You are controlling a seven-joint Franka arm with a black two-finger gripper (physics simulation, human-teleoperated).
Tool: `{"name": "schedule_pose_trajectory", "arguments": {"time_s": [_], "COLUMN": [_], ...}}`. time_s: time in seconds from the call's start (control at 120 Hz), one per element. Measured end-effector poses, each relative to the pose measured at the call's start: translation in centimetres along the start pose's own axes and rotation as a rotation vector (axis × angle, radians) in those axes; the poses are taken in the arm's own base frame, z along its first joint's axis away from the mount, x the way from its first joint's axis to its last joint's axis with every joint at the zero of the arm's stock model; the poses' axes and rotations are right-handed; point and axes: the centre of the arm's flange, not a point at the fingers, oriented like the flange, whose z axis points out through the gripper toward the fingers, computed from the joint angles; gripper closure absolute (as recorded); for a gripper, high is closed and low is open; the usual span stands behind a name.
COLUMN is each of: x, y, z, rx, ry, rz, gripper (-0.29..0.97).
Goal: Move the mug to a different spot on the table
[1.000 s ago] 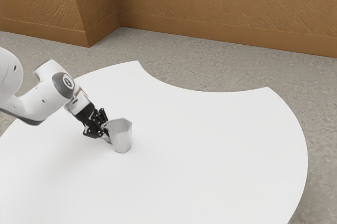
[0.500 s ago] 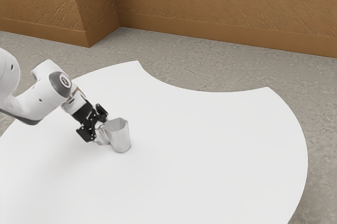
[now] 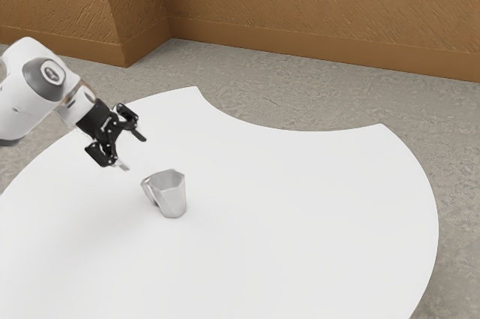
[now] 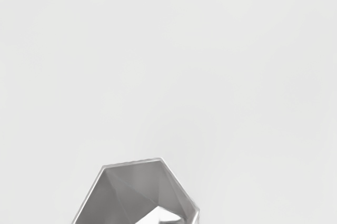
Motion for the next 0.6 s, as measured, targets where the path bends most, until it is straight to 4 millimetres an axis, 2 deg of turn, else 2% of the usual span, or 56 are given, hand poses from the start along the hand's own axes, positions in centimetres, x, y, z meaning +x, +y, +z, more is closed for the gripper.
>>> {"name": "schedule_pose_trajectory", "arguments": {"time_s": [0.042,0.083,0.158,0.217,0.308,0.408,0.6], "x": [2.4,5.8,12.4,15.9,19.6,23.0,28.1], "y": [-0.1,-0.4,-2.0,-3.2,-3.9,-3.7,-1.4], "z": [-0.5,-0.1,0.1,-0.2,-0.7,-1.3,-0.4], "rx": [-0.016,-0.051,-0.112,-0.150,-0.192,-0.207,-0.235], "ry": [-0.031,-0.069,-0.164,-0.236,-0.324,-0.399,-0.457], "rz": [0.045,0.111,0.232,0.270,0.270,0.256,0.211], "gripper": [0.01,0.00,0.00,0.00,0.00,0.00,0.00]}}
